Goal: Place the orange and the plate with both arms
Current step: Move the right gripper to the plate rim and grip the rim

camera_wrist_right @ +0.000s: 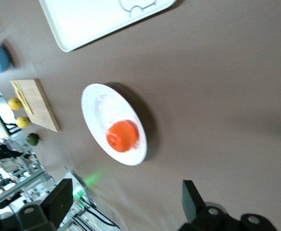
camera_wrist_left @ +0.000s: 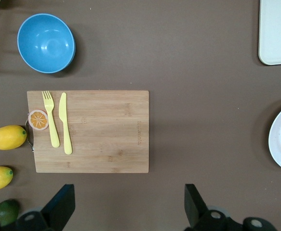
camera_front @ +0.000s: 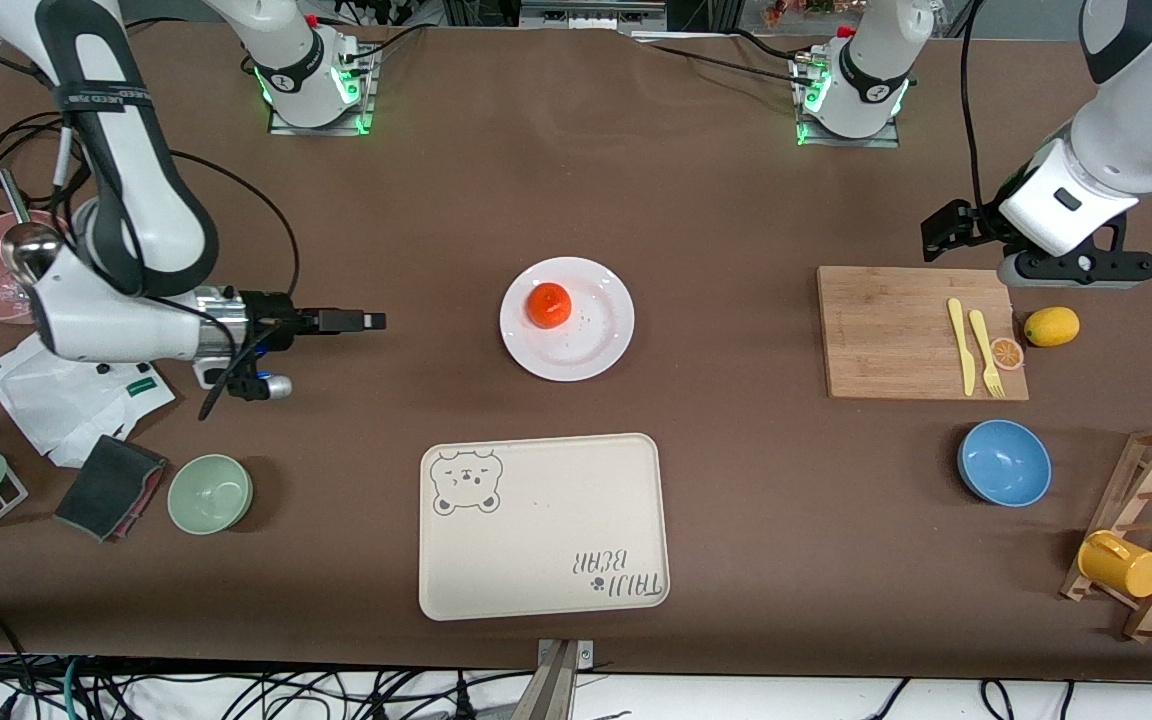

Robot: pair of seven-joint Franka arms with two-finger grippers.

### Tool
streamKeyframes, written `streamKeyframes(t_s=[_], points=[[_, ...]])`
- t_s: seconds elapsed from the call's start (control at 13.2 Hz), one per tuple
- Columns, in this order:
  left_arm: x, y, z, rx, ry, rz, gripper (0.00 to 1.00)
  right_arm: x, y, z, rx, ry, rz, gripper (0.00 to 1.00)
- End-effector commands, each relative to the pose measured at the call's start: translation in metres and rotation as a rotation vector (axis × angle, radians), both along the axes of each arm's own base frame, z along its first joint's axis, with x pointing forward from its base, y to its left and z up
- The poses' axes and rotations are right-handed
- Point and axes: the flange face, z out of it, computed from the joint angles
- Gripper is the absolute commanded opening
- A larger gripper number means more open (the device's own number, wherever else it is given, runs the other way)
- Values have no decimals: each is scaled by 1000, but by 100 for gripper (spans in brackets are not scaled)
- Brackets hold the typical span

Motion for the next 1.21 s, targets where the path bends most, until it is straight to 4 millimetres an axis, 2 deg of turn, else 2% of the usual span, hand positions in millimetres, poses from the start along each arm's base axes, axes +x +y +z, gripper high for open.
streamKeyframes(t_s=[0.0,0.23,0.38,0.76,1.14], points=[[7,5,7,17,-7,-14,100,-28,1,-20,104,-53,-42,100],[8,2,6,17,-6,-19,100,-49,2,-48,228,-72,-95,100],[7,0,7,17,-7,-23,100,-55,3,-63,232,-110,-85,100],[8,2,7,16,-7,-26,100,-63,34,-84,232,-118,-54,100],[8,0,7,16,-7,-29,100,-74,65,-135,315,-176,-98,100]])
